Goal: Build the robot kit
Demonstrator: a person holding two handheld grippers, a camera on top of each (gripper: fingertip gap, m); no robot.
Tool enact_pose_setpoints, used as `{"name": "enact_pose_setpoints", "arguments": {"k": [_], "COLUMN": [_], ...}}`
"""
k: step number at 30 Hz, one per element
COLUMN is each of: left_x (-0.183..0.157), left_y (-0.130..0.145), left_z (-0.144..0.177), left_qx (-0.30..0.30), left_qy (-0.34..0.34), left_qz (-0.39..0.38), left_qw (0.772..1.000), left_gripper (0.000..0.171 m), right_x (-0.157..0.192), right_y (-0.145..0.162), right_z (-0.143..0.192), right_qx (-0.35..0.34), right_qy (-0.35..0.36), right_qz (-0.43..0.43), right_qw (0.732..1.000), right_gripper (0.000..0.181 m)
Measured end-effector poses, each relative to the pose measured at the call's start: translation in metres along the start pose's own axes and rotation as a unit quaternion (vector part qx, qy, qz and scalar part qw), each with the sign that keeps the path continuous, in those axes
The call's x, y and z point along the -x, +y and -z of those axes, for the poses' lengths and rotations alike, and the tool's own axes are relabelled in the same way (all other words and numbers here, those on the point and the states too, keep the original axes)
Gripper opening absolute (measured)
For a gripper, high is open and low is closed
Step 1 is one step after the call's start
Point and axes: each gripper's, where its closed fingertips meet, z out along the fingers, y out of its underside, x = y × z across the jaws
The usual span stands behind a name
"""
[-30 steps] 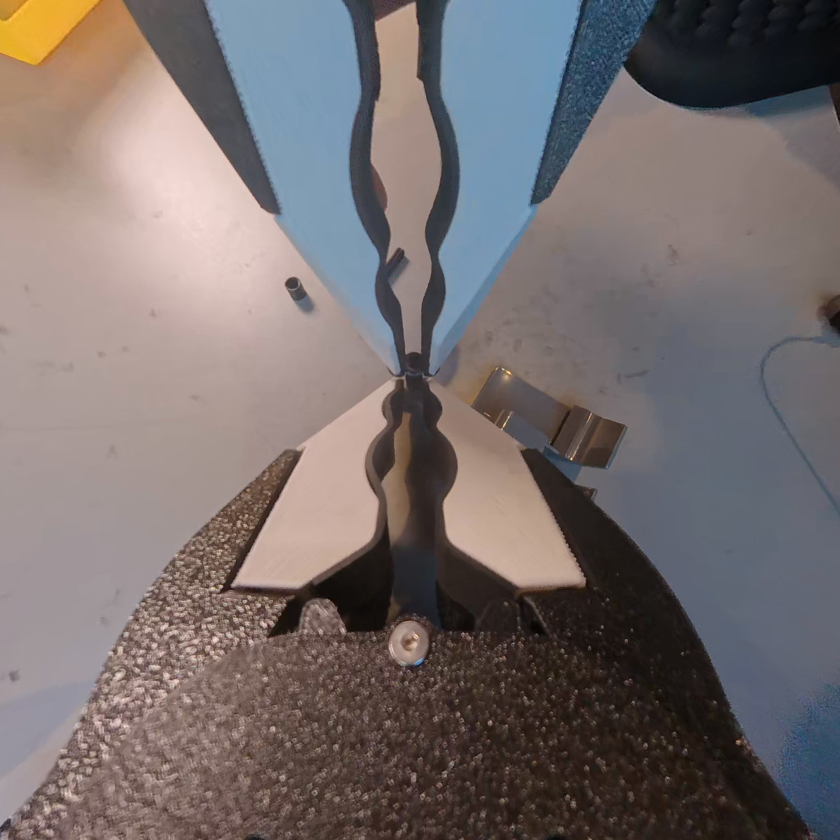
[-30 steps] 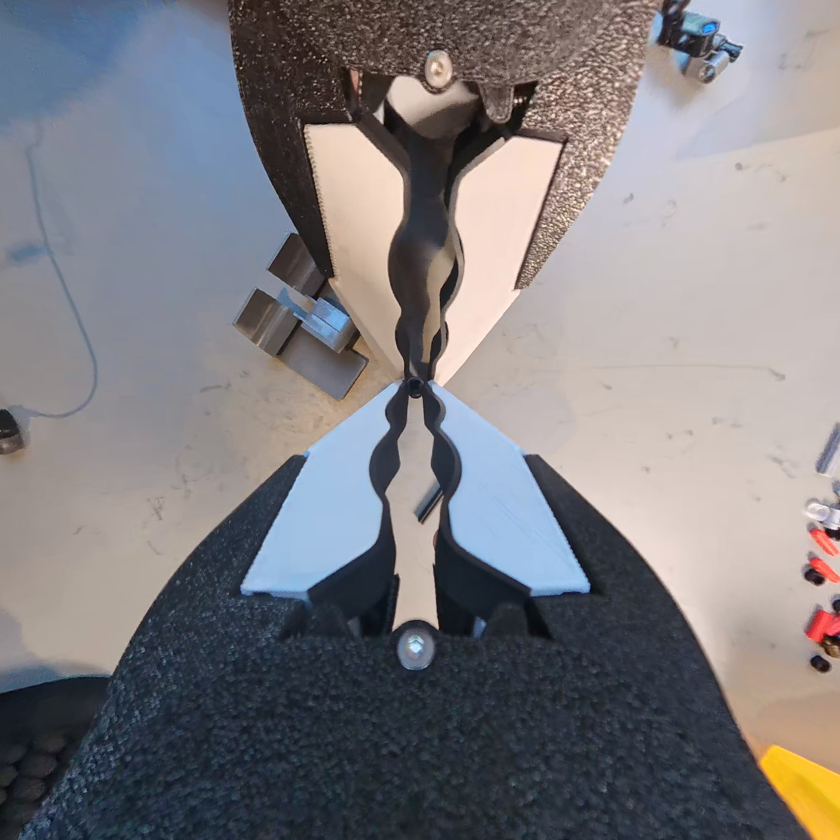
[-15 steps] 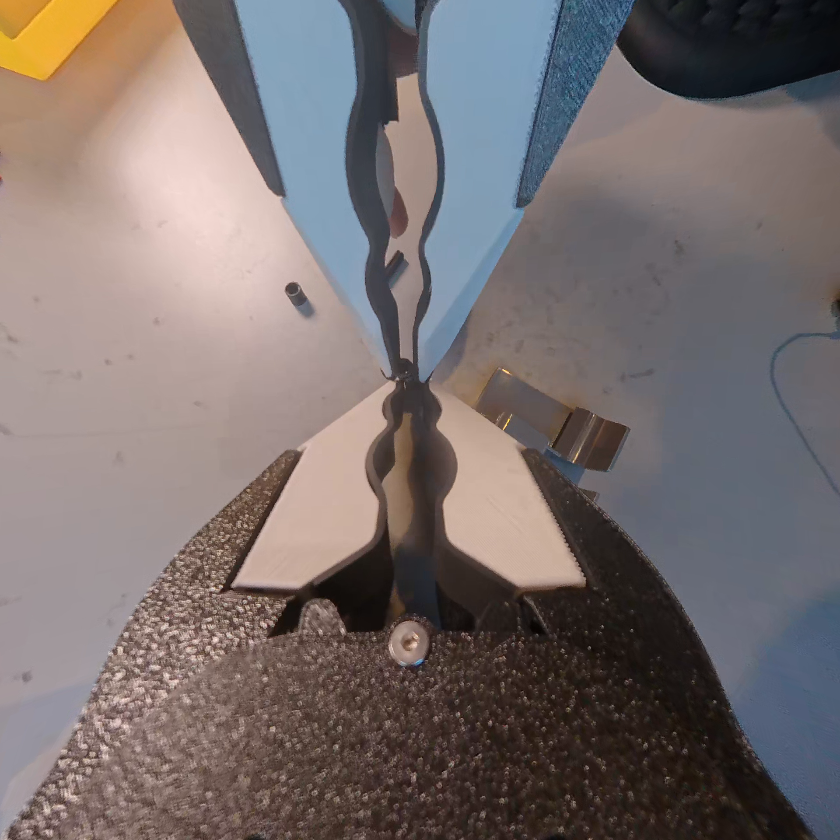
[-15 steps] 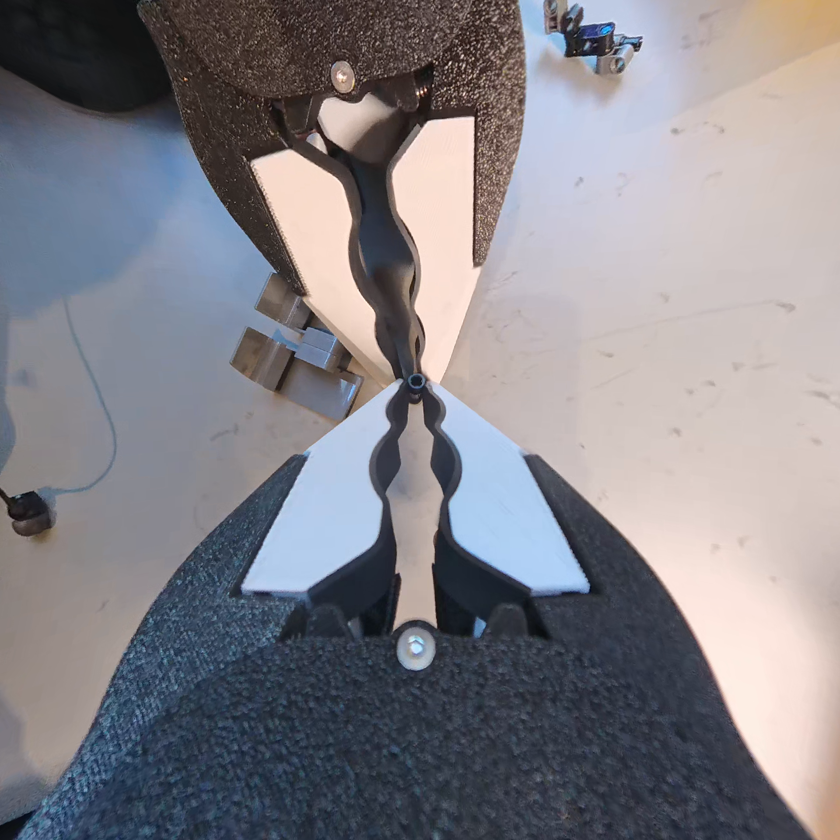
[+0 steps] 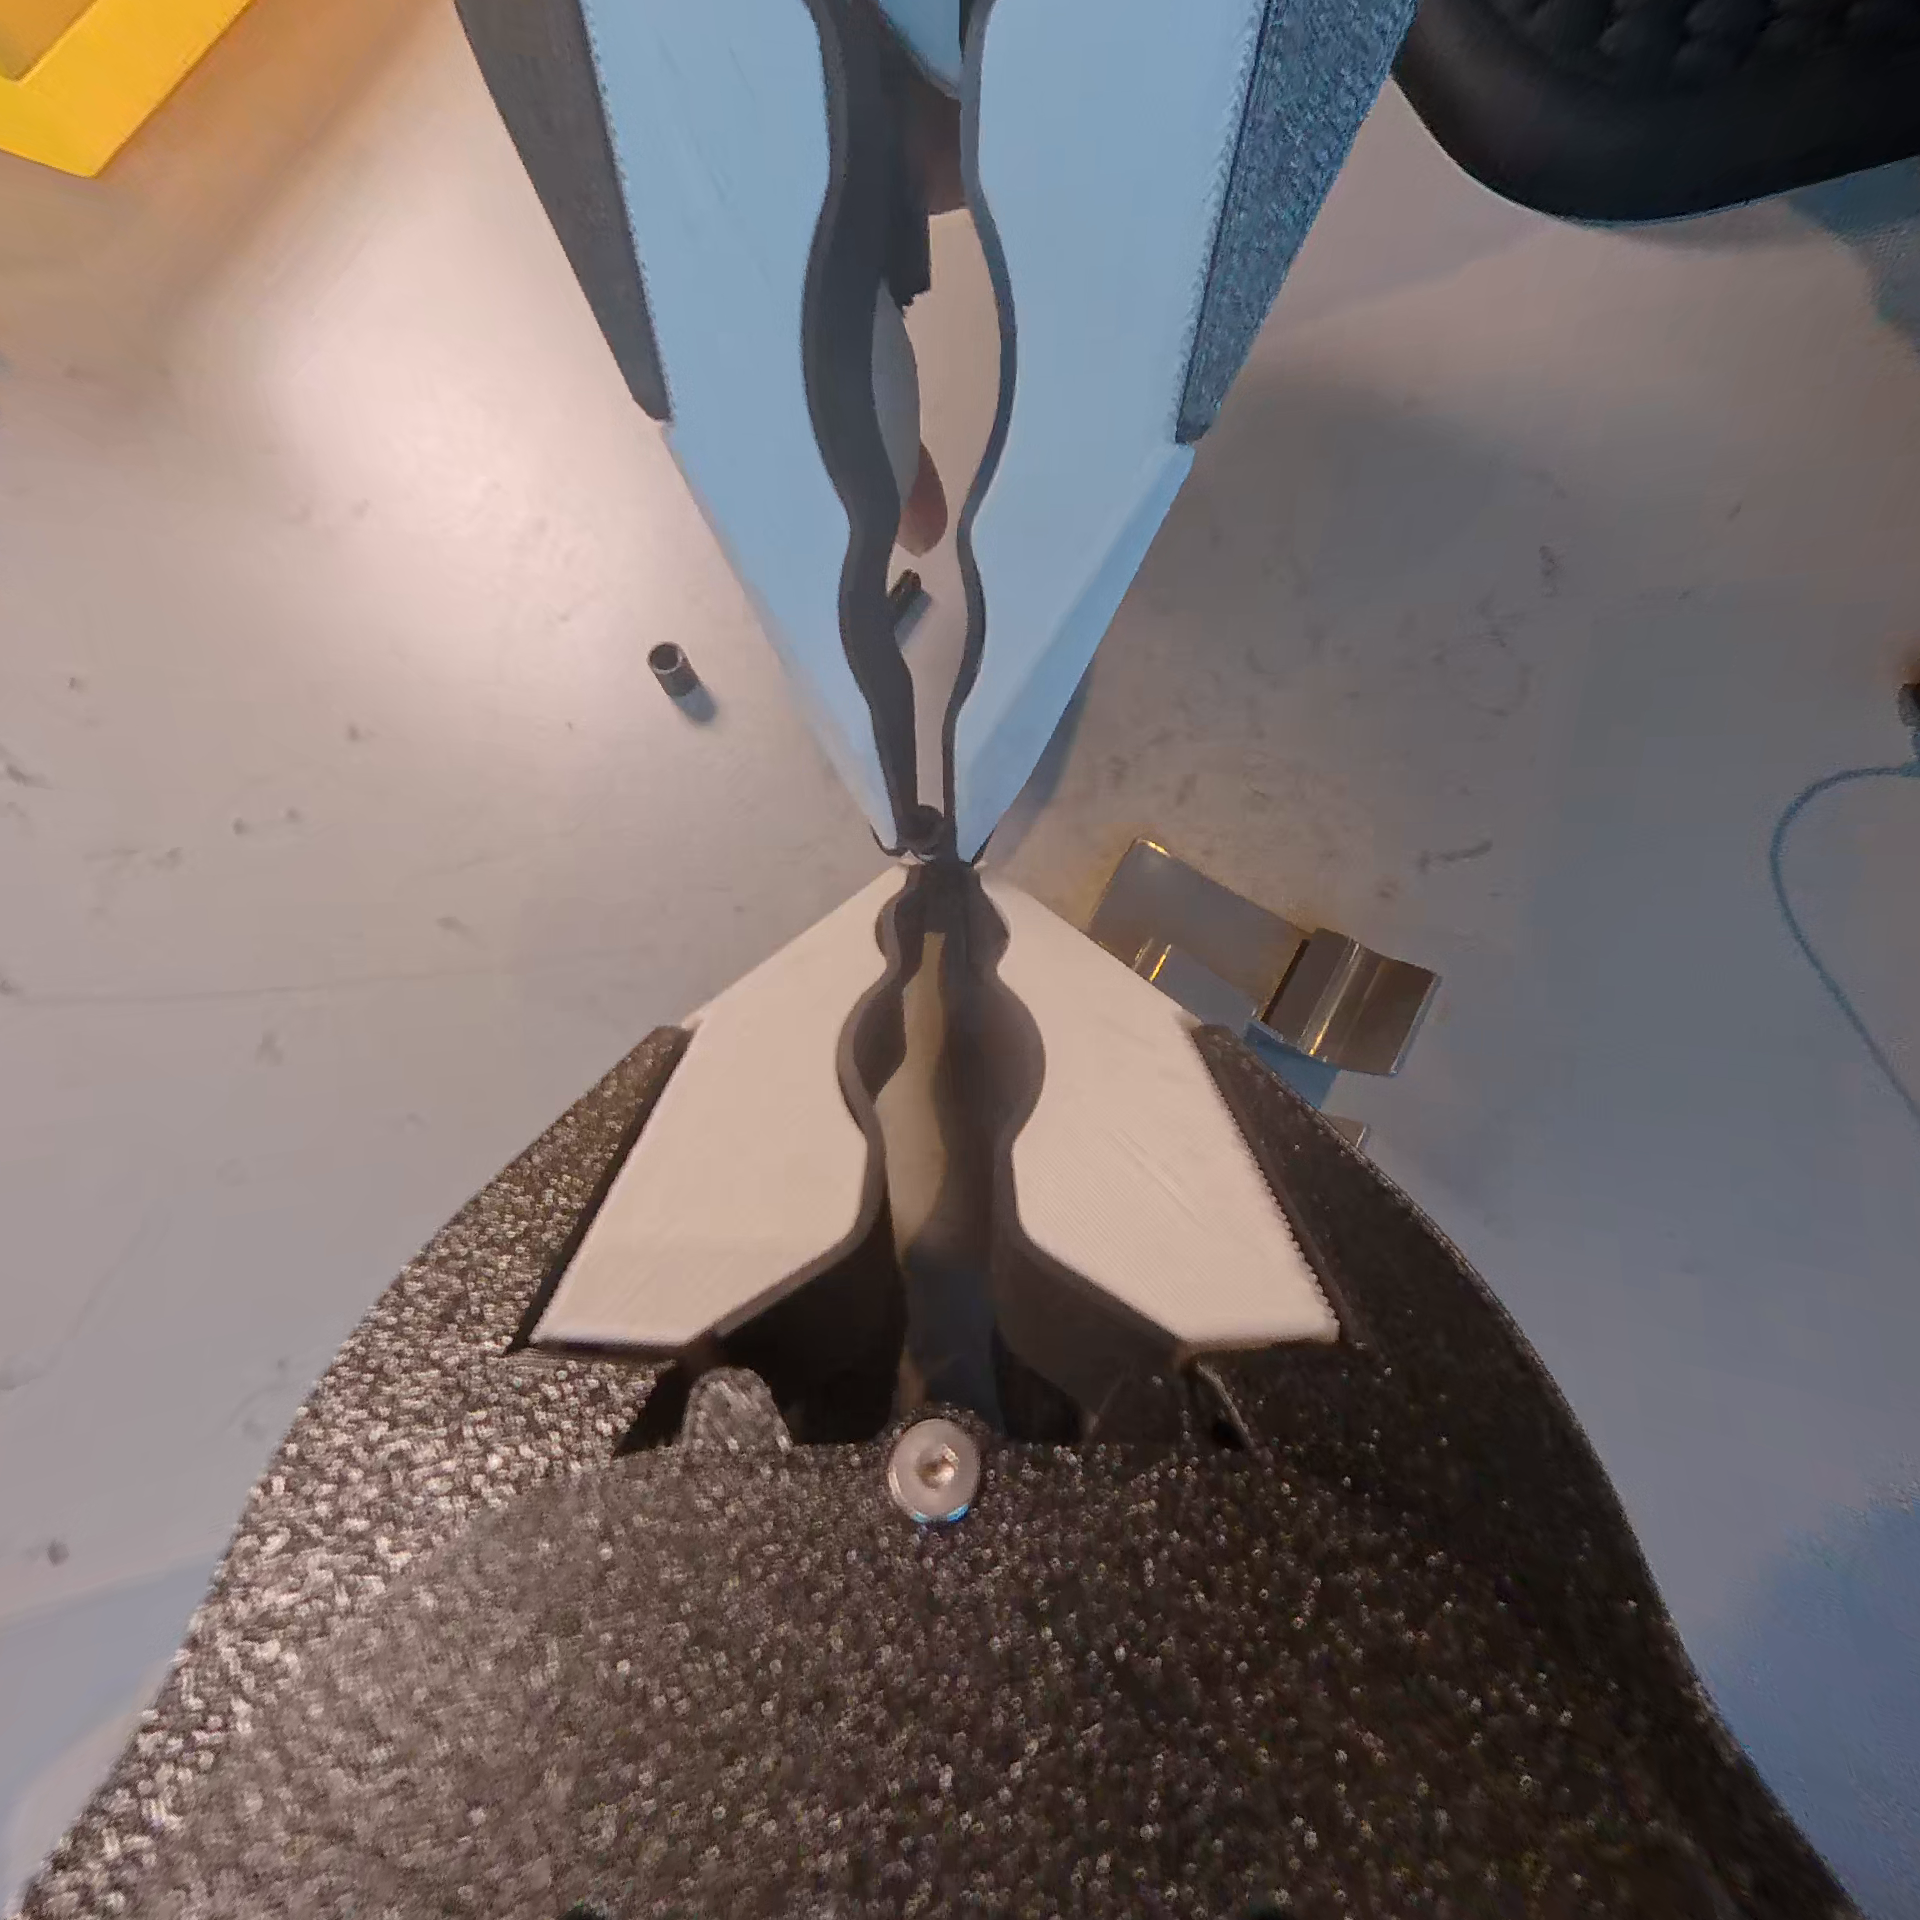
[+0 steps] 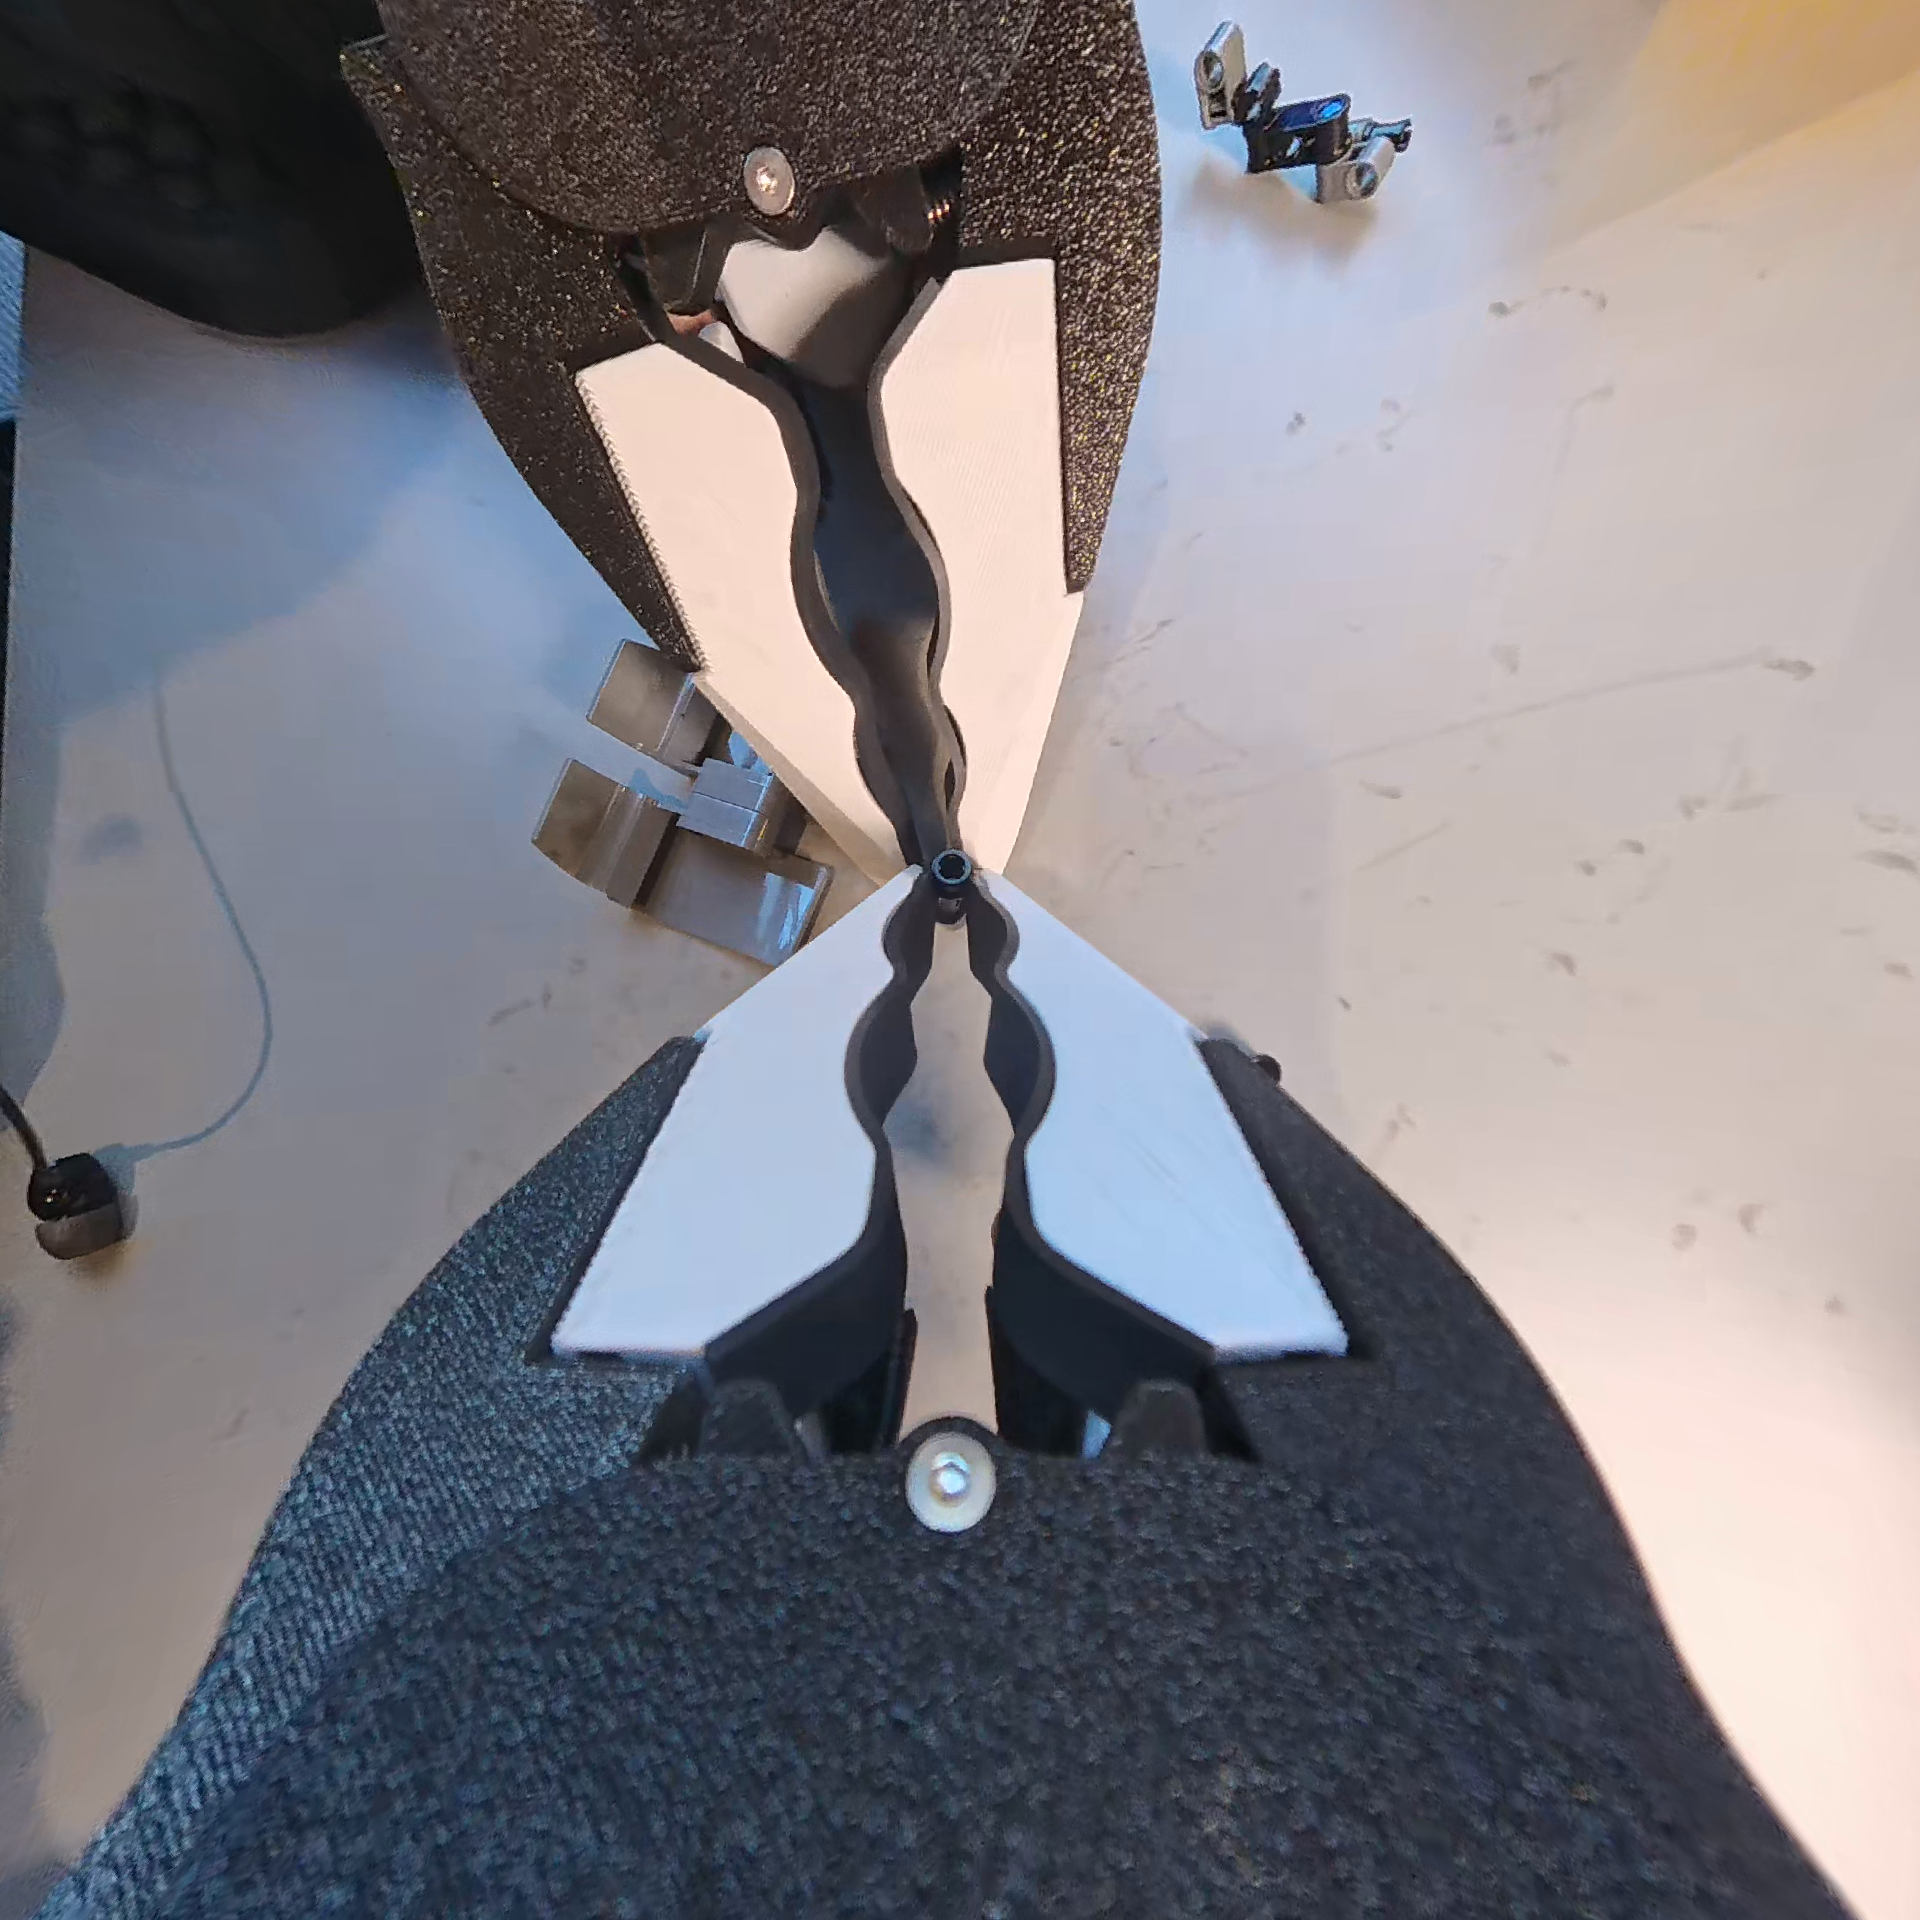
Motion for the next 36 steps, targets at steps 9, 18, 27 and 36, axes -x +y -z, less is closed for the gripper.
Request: {"name": "enact_pose_setpoints", "arguments": {"k": [9,18,27,36], "left_x": [-0.0001,-0.0025,-0.0001,-0.0011], "left_y": [0.0002,0.0026,-0.0025,-0.0027], "left_z": [0.0003,0.0039,-0.0012,-0.0021], "left_qx": [0.0,-0.001,-0.002,-0.001], "left_qy": [0.0,0.015,0.004,0.005], "left_qz": [-0.001,-0.002,-0.001,-0.018], "left_qw": [1.0,1.0,1.0,1.0], "left_gripper": [0.006,0.01,0.008,0.006], "right_x": [-0.0004,-0.0021,-0.0024,0.0022], "right_y": [-0.0004,-0.0005,-0.0011,-0.0002], "right_z": [-0.0009,-0.0012,0.0005,0.0033], "right_qx": [0.013,-0.015,-0.101,-0.087], "right_qy": [0.005,-0.012,0.008,0.001], "right_qz": [0.034,-0.002,-0.01,0.065], "right_qw": [0.999,1.0,0.995,0.994], "right_gripper": [0.005,0.005,0.005,0.006]}}
